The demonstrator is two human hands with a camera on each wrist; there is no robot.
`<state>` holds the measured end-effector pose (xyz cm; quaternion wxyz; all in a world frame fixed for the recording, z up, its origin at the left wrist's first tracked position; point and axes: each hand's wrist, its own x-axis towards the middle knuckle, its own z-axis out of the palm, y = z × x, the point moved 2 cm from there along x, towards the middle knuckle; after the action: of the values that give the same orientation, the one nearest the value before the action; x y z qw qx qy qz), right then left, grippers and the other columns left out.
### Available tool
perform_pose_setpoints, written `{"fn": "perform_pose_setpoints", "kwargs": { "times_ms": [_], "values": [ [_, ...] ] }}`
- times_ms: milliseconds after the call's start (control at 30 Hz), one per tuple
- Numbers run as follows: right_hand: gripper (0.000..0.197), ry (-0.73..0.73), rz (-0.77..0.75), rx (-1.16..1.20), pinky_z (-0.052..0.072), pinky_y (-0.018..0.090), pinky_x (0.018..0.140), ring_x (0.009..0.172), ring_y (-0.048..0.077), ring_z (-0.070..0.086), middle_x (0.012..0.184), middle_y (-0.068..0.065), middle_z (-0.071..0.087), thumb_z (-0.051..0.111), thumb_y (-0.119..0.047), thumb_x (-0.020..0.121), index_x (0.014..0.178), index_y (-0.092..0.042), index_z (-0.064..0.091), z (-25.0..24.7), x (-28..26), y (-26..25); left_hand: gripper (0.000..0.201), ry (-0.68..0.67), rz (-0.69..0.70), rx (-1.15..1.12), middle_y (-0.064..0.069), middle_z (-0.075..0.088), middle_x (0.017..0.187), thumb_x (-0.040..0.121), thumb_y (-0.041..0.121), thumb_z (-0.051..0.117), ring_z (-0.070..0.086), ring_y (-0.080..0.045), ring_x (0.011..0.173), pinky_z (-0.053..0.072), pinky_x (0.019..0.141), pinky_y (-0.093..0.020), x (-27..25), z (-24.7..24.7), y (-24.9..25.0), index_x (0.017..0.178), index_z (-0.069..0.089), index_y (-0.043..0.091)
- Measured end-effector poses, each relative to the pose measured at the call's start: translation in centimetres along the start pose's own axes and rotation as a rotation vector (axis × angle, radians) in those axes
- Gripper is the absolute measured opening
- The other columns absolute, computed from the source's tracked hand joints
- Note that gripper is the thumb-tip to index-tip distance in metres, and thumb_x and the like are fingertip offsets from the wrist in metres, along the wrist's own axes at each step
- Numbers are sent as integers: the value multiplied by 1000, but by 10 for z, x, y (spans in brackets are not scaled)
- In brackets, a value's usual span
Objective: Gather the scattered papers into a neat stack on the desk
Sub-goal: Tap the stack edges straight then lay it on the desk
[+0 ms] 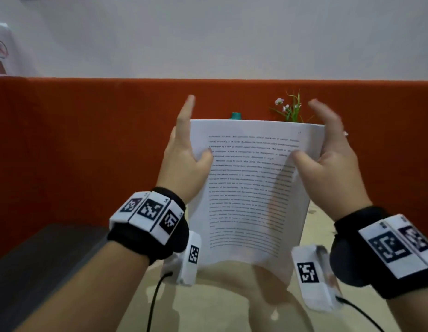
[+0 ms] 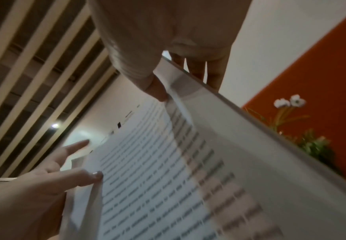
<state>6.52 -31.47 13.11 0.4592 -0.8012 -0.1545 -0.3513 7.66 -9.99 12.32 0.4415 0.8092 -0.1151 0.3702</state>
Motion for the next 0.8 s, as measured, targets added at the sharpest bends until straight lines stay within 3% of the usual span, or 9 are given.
{"fn": "perform_pose_setpoints", "kwargs": {
  "times_ms": [67,200,367,467,533,567,633,700,800],
  "values": [
    [51,-20,-31,-97,53,38,87,98,15,58,120,-3,58,53,-10,86,126,-41,50,-4,6,-4,57,10,45,84,5,51,130,88,9,53,46,6,95,36,83,0,6,-3,0,138,42,34],
    [47,-53,-23,-103,48,29,71,79,10,54,114,-4,58,52,-13,87,125,-40,48,-5,8,-2,52,20,68,88,6,54,120,88,9,52,43,17,86,32,72,9,7,-6,0,133,48,34],
    [43,-44,-5,-111,47,31,63,66,11,50,115,-5,59,50,-15,87,120,-43,49,-4,8,0,48,20,62,89,0,57,121,87,8,50,55,-9,94,44,79,-14,5,-7,5,128,51,32],
    [47,-56,31,-81,49,31,59,58,10,51,101,-9,60,48,-12,89,126,-40,45,-2,6,2,47,0,30,50,2,59,118,88,9,50,58,-12,93,47,78,-18,5,-7,8,129,47,32],
    [52,-3,87,17,48,23,63,68,3,56,93,-17,57,47,-10,90,135,-35,37,2,4,13,51,31,-42,-49,7,61,109,88,12,51,61,-8,90,51,84,-25,2,-4,1,132,38,33],
    [50,28,143,92,51,27,71,79,4,60,96,-16,59,47,-11,90,134,-33,37,5,1,20,49,54,-119,-127,10,63,103,87,15,52,64,-9,90,53,86,-30,-2,0,-5,129,37,35],
    [33,59,275,214,52,43,85,98,17,63,104,-9,63,46,-15,90,119,-30,46,18,-13,35,33,90,-318,-263,4,67,101,84,25,49,67,-20,96,53,90,-45,-15,11,-19,115,44,34],
    [14,32,380,309,51,44,87,104,19,62,107,-7,63,43,-20,95,101,-30,51,32,-27,42,20,70,-477,-382,-1,70,105,91,25,46,67,-24,101,52,92,-50,-30,22,-22,108,54,23],
    [13,32,386,386,52,44,86,102,20,63,110,-2,64,42,-26,99,91,-34,49,38,-29,39,21,72,-490,-454,-5,71,108,95,16,42,67,-25,101,53,92,-50,-31,28,-17,108,59,15]
  ]
}}
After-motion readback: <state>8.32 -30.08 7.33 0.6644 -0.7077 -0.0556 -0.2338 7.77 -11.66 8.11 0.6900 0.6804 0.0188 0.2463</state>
